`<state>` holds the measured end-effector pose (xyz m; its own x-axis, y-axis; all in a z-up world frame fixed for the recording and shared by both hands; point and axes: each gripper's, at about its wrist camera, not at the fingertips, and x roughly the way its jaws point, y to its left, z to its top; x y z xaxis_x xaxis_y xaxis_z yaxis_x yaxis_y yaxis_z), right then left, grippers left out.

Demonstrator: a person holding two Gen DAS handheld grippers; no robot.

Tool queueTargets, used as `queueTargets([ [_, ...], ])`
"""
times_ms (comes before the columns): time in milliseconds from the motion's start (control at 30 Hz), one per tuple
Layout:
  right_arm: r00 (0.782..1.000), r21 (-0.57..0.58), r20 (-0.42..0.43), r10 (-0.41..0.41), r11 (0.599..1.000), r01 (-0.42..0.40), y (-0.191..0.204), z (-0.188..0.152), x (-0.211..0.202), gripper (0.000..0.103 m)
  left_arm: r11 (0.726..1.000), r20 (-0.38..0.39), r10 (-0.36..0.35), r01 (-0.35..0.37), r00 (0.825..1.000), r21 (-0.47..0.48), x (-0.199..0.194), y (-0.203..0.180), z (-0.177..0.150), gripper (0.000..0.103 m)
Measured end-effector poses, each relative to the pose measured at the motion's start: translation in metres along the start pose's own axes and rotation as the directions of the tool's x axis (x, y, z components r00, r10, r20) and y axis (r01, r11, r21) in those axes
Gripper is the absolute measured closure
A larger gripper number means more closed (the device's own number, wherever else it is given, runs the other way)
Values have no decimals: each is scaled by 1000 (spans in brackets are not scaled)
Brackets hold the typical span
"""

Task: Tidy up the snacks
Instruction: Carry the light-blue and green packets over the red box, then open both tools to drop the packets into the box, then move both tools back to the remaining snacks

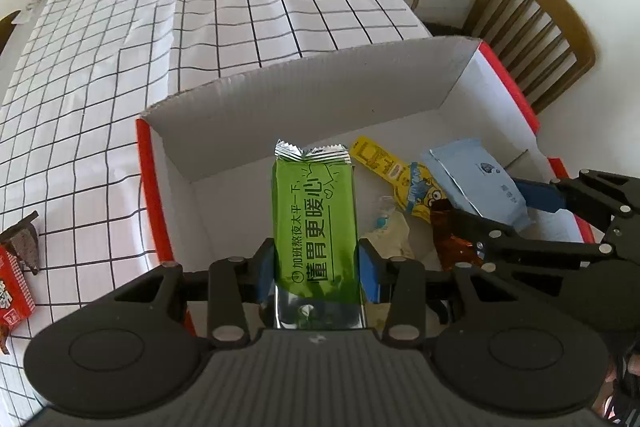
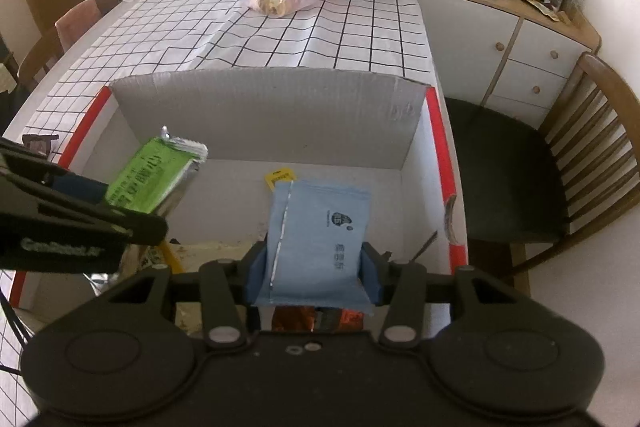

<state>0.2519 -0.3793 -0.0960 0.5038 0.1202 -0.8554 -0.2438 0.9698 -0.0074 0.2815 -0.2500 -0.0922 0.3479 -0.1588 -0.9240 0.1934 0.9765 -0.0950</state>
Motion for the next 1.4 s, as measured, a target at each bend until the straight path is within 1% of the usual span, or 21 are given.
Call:
queueTargets([
  [100,1000,-3,-1,-4,1000,4,1,-1,0,54,1000,-21,13,-12,1000,13,6,-3,1,61],
  [233,1000,5,3,-4,1000,4,1,-2,-2,52,1000,-23,20,-20,1000,20,9,-5,1,61],
  [300,1000,7,9,-7,1000,6,1,-2,-3,49,1000,-17,19,-18,1000,17,8,-5,1,61],
  [467,1000,20,29,-12,1000,11,-1,-4,-9,46,1000,6,16,-16,1000,11,2,-3,-1,59],
  [600,999,27,48,-5,1000,3,0,-6,-19,40,1000,50,4,-5,999,11,-11,-1,-6,49],
  [833,993,18,117,15,1000,-17,8,-10,-46,39,1000,124,-8,6,992,17,-37,5,-17,47],
  [900,990,18,137,26,999,-29,12,-11,-55,34,1000,147,-7,4,989,21,-46,8,-21,44],
  [1067,983,26,176,51,998,-57,20,-11,-73,30,1000,199,-18,15,980,16,-68,17,-31,44],
  [1200,974,24,212,82,996,-89,31,-14,-89,22,1000,245,-25,22,969,14,-87,25,-41,39],
  [1400,961,23,255,105,993,-114,50,-17,-107,19,999,288,-48,45,956,17,-111,43,-56,37],
])
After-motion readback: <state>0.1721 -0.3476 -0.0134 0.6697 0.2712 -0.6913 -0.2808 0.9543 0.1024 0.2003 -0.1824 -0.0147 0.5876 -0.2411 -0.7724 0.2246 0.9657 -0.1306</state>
